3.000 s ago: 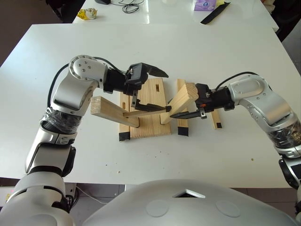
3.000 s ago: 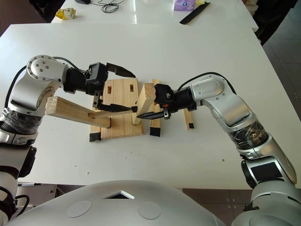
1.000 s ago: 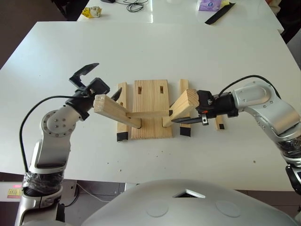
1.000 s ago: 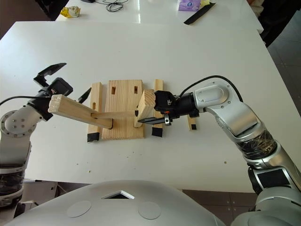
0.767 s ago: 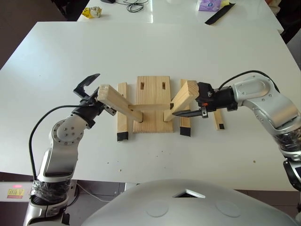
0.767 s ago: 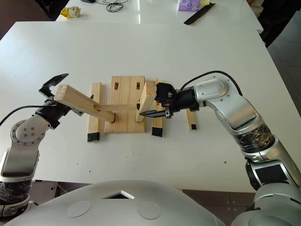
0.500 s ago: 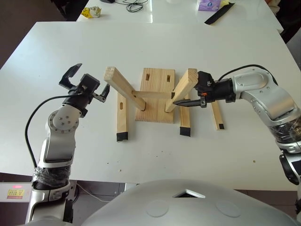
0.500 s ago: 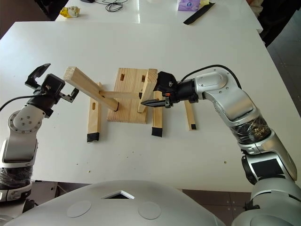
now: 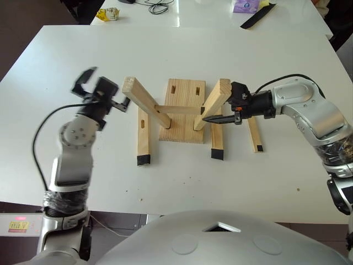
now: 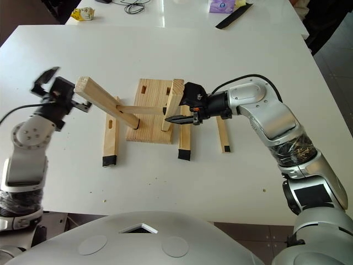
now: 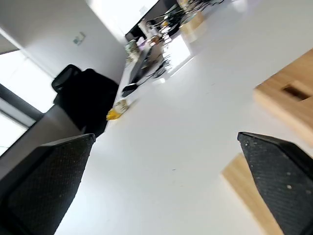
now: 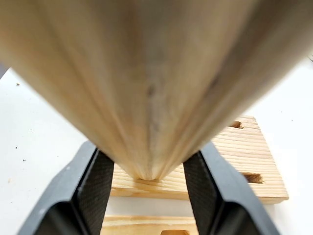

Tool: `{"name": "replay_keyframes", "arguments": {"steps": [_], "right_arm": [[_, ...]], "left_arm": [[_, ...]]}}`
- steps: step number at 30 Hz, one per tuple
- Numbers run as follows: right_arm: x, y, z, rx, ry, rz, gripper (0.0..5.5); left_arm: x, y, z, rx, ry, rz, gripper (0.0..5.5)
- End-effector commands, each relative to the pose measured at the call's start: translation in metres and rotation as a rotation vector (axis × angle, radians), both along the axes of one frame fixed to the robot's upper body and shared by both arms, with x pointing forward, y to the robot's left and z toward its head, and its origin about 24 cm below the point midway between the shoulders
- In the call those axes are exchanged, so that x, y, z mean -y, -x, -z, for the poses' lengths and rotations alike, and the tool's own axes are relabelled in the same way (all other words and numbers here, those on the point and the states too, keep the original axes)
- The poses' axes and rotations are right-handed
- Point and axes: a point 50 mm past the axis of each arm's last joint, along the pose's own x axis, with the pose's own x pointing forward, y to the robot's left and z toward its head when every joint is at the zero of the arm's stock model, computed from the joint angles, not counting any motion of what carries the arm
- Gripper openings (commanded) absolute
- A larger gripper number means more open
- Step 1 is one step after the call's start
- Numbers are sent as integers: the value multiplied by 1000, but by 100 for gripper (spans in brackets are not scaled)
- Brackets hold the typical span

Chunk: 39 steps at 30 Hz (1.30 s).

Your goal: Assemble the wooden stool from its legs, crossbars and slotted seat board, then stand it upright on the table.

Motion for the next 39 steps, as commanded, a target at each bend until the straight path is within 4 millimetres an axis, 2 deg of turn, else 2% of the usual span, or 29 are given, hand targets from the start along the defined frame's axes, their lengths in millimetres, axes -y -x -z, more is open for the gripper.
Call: {"name": "replay_keyframes", "arguments": {"steps": [1,9,14,18,22,32,33,39], "right_arm": [[15,-1,43,-107,251,95,204],[11,-4,43,-104,266,49,204],[14,-2,46,-109,268,47,204],[14,5,48,-120,263,27,204],[15,10,48,-123,246,8,204],[22,-2,49,-10,297,102,204],[23,-2,50,-6,299,106,242],[22,0,49,-9,308,89,334]], "left_arm": [[63,5,0,-93,89,172,540],[48,-8,-1,-89,48,80,540],[46,-14,-13,-11,38,121,540],[31,-21,-18,11,21,104,540],[20,-26,-14,9,6,84,540],[1,-29,4,-3,-19,37,540],[-1,-30,6,-3,-22,33,540],[-3,-29,13,-7,-32,37,540]]}}
